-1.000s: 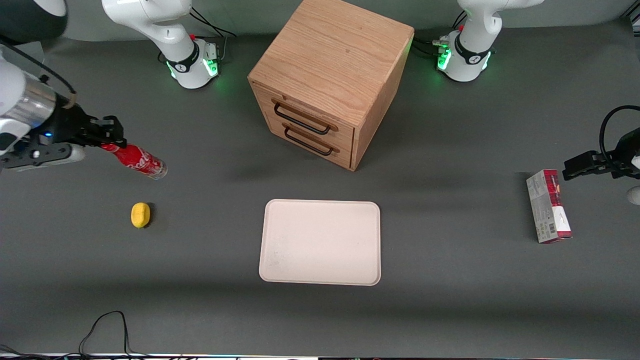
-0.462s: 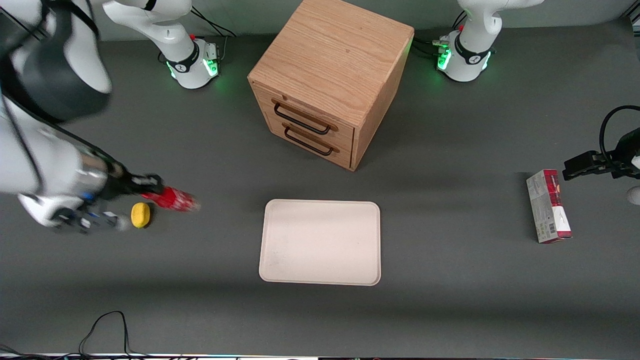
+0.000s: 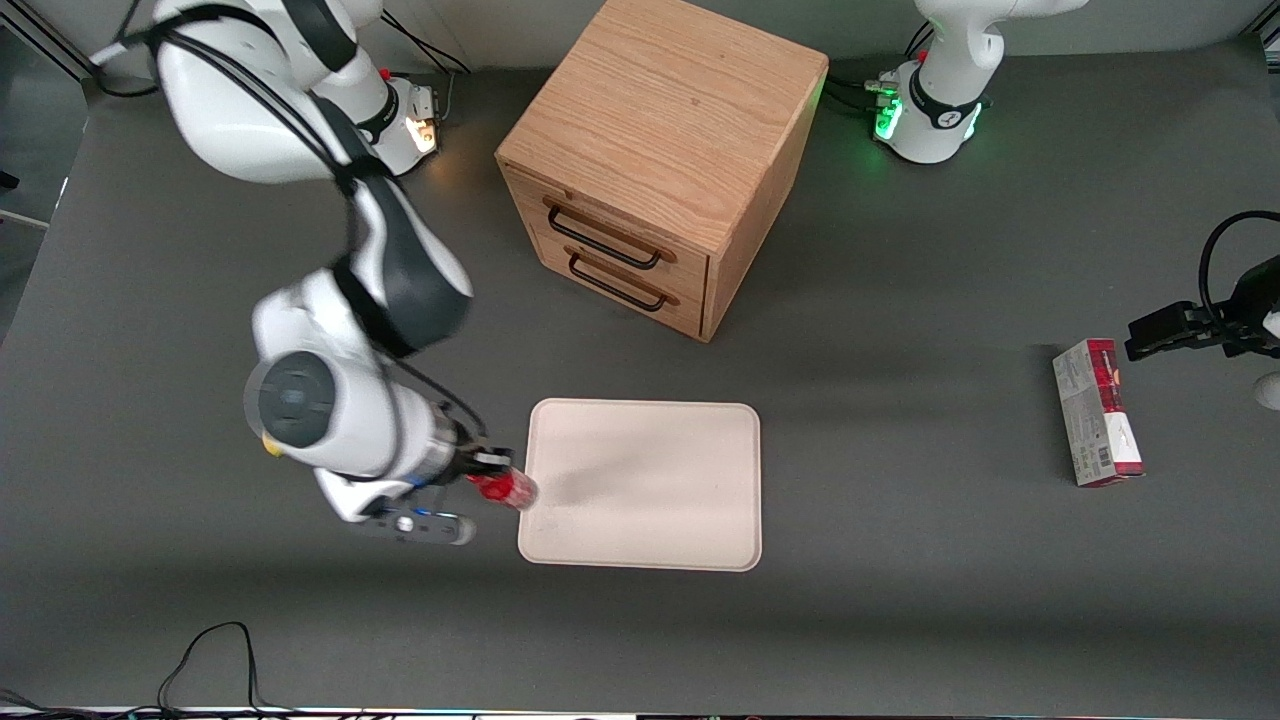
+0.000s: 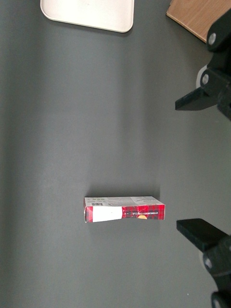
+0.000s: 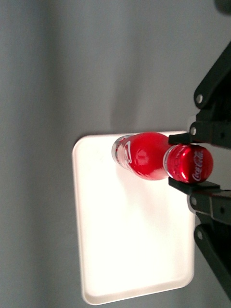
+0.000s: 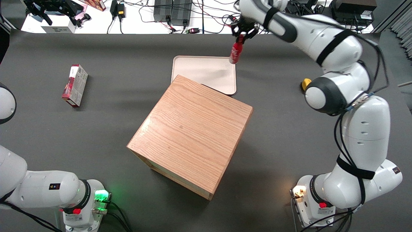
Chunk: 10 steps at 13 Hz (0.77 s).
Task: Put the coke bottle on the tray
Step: 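Lift the bottle and carry it over the cream tray, then lower the bottle onto the tray and open the right gripper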
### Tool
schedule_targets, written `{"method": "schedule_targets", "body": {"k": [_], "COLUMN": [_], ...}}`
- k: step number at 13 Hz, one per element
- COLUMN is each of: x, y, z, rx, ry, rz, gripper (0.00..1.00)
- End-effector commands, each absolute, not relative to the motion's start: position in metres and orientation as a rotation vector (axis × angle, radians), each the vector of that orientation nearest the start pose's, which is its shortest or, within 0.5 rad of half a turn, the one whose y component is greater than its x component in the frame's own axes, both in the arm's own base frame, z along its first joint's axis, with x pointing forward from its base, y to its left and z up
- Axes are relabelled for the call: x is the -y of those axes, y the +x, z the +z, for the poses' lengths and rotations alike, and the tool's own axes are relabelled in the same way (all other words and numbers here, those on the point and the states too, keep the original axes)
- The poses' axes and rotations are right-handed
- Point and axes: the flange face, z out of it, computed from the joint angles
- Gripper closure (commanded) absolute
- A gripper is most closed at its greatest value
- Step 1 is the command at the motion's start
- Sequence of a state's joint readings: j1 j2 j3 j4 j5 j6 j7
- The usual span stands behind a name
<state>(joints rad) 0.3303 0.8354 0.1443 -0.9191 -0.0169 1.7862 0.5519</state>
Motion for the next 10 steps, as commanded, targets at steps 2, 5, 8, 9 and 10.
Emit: {"method": "schedule_targets", "body": {"k": [2,5,8,9,10], "x": [-0.332,-0.338,-0.335,-0.336,-0.336], "y": [0.723,0.721,0.722,0.721,0.721], "z": [0.369,0.358,0.346,0.345,0.344], "rx": [-0.241,-0.227,-0.225,-0.22,-0.223], "ry": [-3.035,-3.053,-3.074,-3.079,-3.079], "rz": [-0.106,-0.1,-0.093,-0.083,-0.08], "gripper": [1.0,1.0,1.0,1.0,1.0]}}
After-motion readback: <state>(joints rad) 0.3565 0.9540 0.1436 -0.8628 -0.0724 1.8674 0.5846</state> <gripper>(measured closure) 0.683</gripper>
